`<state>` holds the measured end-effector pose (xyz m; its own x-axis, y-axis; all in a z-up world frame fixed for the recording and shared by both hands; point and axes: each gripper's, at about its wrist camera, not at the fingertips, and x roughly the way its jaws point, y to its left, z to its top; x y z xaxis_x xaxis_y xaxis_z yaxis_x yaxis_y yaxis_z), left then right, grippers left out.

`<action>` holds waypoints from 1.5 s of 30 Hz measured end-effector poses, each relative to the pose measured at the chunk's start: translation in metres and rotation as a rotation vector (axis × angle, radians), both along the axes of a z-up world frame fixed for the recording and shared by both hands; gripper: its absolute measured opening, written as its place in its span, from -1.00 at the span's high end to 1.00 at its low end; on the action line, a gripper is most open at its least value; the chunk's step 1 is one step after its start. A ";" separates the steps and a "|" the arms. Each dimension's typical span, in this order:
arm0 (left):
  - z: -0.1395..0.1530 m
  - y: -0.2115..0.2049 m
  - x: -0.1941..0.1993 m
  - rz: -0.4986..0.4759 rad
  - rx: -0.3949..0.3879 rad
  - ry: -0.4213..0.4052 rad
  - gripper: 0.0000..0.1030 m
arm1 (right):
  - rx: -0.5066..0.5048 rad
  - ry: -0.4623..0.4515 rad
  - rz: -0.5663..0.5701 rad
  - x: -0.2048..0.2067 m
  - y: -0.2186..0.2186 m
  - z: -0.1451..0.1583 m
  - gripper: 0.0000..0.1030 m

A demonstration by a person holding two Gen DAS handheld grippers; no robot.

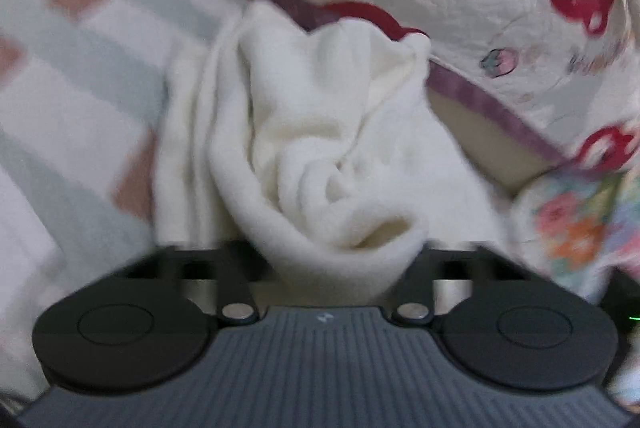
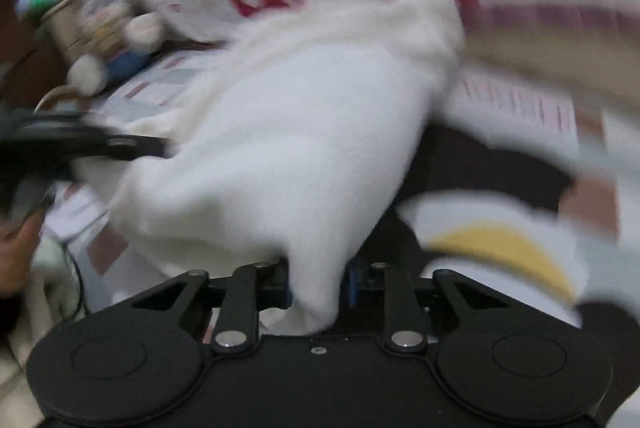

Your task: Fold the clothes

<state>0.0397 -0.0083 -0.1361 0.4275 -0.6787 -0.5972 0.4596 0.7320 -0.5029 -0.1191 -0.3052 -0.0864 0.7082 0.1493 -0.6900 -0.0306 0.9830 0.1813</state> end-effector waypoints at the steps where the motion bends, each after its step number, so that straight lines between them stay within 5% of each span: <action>1: 0.012 0.005 -0.004 0.011 -0.002 -0.041 0.62 | -0.011 -0.027 -0.003 -0.005 0.003 0.010 0.55; 6: 0.043 0.031 -0.013 0.069 -0.009 -0.130 0.63 | -0.131 -0.045 0.016 -0.014 0.012 0.034 0.63; 9: 0.012 0.024 -0.004 0.090 0.081 0.011 0.63 | -0.218 0.028 0.067 -0.010 0.022 0.021 0.63; 11: 0.012 0.027 -0.002 0.086 0.045 0.040 0.63 | -0.258 0.067 0.083 -0.010 0.029 0.010 0.63; 17: 0.036 0.033 -0.004 0.027 -0.088 0.029 0.52 | -0.196 0.094 0.049 -0.008 0.012 0.006 0.61; 21: 0.009 0.031 0.003 0.059 0.042 0.151 0.35 | -0.165 0.136 0.034 -0.005 0.010 -0.006 0.58; 28: 0.018 0.043 0.001 0.014 -0.154 0.176 0.41 | -0.185 0.155 0.060 -0.008 0.019 -0.001 0.58; 30: 0.017 0.049 0.002 0.023 -0.235 0.209 0.40 | -0.109 0.088 0.106 -0.013 0.017 0.014 0.42; 33: 0.017 0.047 0.002 0.035 -0.163 0.205 0.41 | 0.113 -0.032 0.113 -0.020 -0.002 0.041 0.28; 36: 0.013 0.036 0.000 0.021 -0.034 0.220 0.39 | 0.109 -0.120 0.115 -0.021 -0.006 0.062 0.28; 39: 0.006 0.035 -0.005 0.017 -0.044 0.286 0.38 | 0.099 -0.172 0.149 -0.014 -0.003 0.080 0.23; 45: 0.015 0.039 -0.009 0.058 0.001 0.220 0.34 | -0.178 -0.134 0.238 0.026 0.028 0.070 0.08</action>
